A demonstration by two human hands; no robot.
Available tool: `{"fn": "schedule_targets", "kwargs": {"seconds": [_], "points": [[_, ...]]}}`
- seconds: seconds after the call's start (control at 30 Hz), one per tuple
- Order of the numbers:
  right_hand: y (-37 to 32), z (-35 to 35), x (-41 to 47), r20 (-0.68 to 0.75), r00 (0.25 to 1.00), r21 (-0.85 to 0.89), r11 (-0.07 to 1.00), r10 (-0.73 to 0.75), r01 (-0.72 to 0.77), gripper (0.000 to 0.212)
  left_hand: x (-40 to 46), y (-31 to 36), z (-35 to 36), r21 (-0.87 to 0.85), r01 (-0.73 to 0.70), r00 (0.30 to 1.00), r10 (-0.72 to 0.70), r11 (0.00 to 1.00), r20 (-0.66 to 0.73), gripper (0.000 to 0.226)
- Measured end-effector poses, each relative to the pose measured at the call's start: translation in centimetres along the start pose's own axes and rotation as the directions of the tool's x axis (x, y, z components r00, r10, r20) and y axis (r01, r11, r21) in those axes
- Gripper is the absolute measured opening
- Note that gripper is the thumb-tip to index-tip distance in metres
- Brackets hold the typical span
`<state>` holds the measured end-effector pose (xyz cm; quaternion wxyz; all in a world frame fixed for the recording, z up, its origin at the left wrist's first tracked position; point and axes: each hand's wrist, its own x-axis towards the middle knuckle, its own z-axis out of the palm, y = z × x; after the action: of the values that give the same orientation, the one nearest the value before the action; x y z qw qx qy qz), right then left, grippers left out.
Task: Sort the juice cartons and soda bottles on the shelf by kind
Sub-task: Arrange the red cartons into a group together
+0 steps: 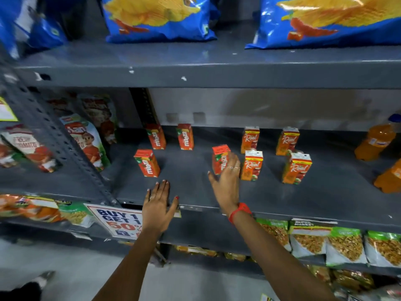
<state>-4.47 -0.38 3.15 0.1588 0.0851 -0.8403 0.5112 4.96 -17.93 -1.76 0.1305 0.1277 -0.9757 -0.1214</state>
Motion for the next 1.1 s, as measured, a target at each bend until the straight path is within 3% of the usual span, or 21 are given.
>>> {"fn": "schedule_targets", "kwargs": {"seconds": [0.13, 0.27, 0.43, 0.63, 1.1], "points": [[0.3, 2.0, 1.2, -0.049, 0.996, 0.084, 0.994, 0.072, -0.068, 0.089, 0.4, -2.2, -0.3, -0.012, 0.051, 0.999, -0.051, 0.999, -0.016, 0.078], [1.2, 3.1, 1.2, -0.175, 0.966, 0.238, 0.96, 0.189, -0.144, 0.085, 0.3, -2.4, 0.3, -0.033, 0.049, 0.998, -0.051, 0.998, -0.048, 0.072], [1.4, 4.7, 1.5, -0.273, 0.94, 0.115, 0.977, 0.206, -0.181, 0.061, 0.4, -3.1, 0.9, -0.026, 0.026, 0.998, -0.028, 0.999, -0.06, 0.067], [-1.5, 8.6, 0.0, -0.217, 0.953, 0.21, 0.964, 0.21, -0.164, 0.058, 0.5, -3.5, 1.0, 0.016, -0.002, 0.999, 0.003, 1.0, -0.041, 0.066], [-3.5, 11.4, -1.1, -0.175, 0.973, 0.099, 0.986, 0.148, -0.133, 0.05, 0.6, -3.9, 1.5, 0.018, -0.023, 0.997, 0.024, 1.0, -0.066, 0.065]]}}
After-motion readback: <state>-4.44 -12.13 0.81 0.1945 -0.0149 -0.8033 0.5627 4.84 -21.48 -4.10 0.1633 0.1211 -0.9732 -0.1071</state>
